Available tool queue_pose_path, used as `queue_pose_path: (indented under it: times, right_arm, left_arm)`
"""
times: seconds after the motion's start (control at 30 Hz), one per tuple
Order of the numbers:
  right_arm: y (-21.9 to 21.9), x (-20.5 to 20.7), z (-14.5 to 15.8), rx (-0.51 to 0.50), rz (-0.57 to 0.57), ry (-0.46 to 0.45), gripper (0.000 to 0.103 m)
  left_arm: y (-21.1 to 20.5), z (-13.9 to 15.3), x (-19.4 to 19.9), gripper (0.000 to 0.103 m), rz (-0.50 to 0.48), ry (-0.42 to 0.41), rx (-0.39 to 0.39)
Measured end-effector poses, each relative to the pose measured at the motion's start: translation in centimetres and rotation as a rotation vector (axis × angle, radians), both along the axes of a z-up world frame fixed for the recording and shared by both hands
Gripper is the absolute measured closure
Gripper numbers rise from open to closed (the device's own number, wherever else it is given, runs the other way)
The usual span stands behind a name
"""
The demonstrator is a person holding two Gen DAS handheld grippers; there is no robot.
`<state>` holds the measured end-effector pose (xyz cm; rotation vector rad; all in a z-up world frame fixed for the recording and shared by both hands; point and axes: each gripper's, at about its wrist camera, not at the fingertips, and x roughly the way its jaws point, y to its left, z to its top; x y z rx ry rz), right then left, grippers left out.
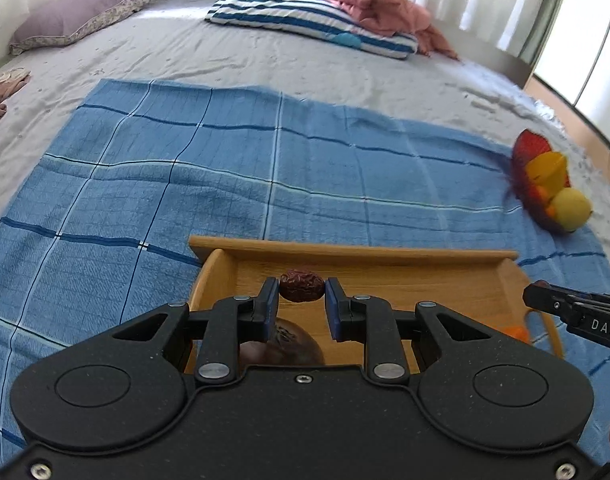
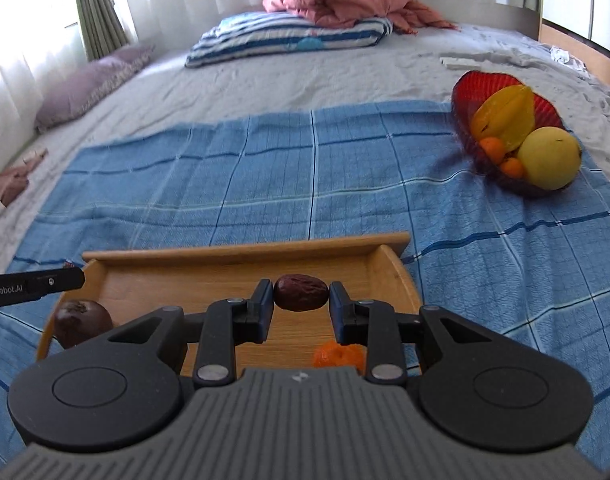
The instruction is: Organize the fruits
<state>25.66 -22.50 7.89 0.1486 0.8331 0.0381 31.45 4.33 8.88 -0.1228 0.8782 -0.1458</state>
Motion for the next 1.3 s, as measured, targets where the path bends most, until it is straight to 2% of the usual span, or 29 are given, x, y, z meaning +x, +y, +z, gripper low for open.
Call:
queue_pose_path:
  times: [0.47, 0.87, 1.3]
  right_arm:
    - [0.1, 2.8, -4.1, -0.072, -0.035, 0.098, 0.069]
    - [-0.1, 3.4, -5.6, -0.1, -0.051, 0.127, 0.069]
    - [-0.3, 3.4, -5.7, -0.09, -0.051, 0.123, 0.069]
  left_arm:
    - [-1.1, -3.3, 2.1, 0.08, 0.003, 0.057, 0.067]
    - [-0.6, -4.1, 2.7, 0.08, 0.014, 0.062, 0.087]
    - [-0.5, -4.9, 3.2, 0.079, 0.026, 0.068, 0.102]
